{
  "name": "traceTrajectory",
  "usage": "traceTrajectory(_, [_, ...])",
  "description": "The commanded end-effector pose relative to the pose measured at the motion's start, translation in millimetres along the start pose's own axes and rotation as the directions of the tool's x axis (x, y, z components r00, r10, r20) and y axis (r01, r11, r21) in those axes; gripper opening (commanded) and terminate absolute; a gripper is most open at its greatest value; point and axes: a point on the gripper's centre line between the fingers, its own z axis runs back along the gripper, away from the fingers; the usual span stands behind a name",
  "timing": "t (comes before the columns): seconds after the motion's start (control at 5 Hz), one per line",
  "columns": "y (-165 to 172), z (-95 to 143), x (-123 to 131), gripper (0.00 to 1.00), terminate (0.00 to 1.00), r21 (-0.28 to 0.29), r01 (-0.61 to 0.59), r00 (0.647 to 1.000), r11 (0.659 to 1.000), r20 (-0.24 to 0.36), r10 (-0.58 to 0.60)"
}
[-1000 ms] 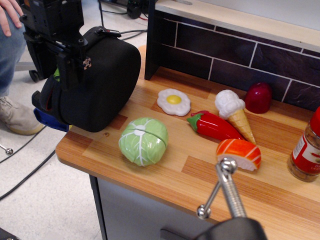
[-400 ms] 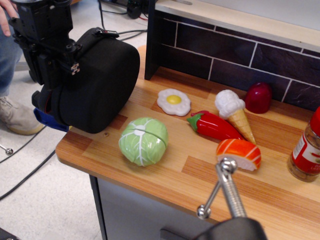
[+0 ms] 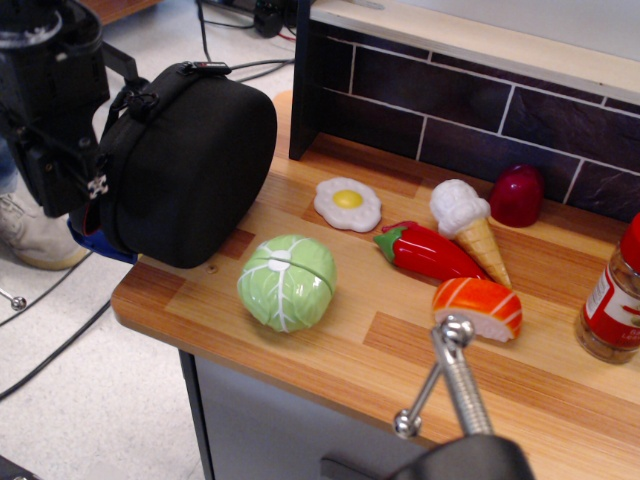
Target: Zip zipper bag
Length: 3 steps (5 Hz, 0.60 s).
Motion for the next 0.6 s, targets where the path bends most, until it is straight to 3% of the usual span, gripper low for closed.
traceTrajectory(0.0, [3, -47, 3, 0.00, 0.00, 0.124, -0.005, 0.998, 0.992, -0.058, 0.012])
traceTrajectory(0.2, [-3, -57, 7, 0.00, 0.00, 0.098, 0.027, 0.997, 0.995, -0.078, -0.019])
traceTrajectory(0.4, [-6, -64, 0, 0.00, 1.00, 0.043, 0.041, 0.997, 0.998, -0.065, -0.038])
